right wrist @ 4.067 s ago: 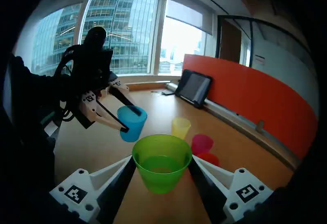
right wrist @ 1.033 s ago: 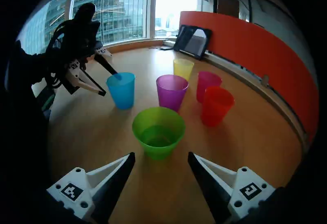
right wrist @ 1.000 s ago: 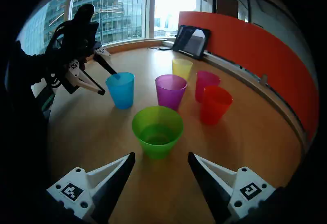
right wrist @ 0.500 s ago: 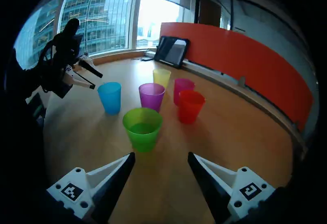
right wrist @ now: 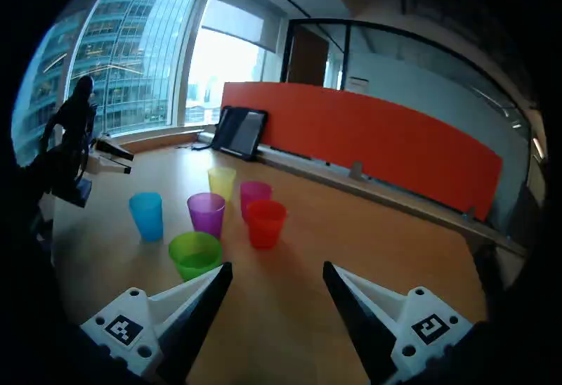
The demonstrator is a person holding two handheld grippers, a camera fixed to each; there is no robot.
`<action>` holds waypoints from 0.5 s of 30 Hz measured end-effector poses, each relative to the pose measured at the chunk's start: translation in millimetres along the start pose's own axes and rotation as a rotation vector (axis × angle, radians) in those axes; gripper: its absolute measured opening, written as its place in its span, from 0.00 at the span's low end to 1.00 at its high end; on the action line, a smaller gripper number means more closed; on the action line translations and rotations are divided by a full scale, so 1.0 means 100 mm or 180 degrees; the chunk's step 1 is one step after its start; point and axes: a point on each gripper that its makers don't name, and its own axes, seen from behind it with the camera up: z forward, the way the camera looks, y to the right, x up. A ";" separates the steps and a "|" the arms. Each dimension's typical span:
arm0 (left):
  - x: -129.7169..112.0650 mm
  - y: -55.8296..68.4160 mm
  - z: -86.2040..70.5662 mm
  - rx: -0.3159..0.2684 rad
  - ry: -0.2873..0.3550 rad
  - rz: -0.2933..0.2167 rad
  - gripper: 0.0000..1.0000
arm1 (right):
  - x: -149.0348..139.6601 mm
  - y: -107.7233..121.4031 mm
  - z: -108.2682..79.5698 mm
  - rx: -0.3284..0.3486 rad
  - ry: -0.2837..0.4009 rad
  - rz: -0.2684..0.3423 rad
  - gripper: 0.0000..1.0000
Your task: Pour water
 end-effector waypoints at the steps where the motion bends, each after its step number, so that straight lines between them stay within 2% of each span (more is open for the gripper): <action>1: 0.04 -0.02 0.00 0.0038 0.0059 -0.0001 0.97 | 0.05 0.05 0.00 -0.0071 0.0052 0.0030 1.00; 8: 0.43 -0.13 -0.09 0.0308 0.0476 0.0086 0.97 | 0.38 0.28 -0.05 -0.0485 0.0424 0.0136 1.00; 15: 0.81 -0.12 -0.21 0.0472 0.0881 0.0053 0.96 | 0.63 0.40 -0.08 -0.0776 0.0699 0.0232 1.00</action>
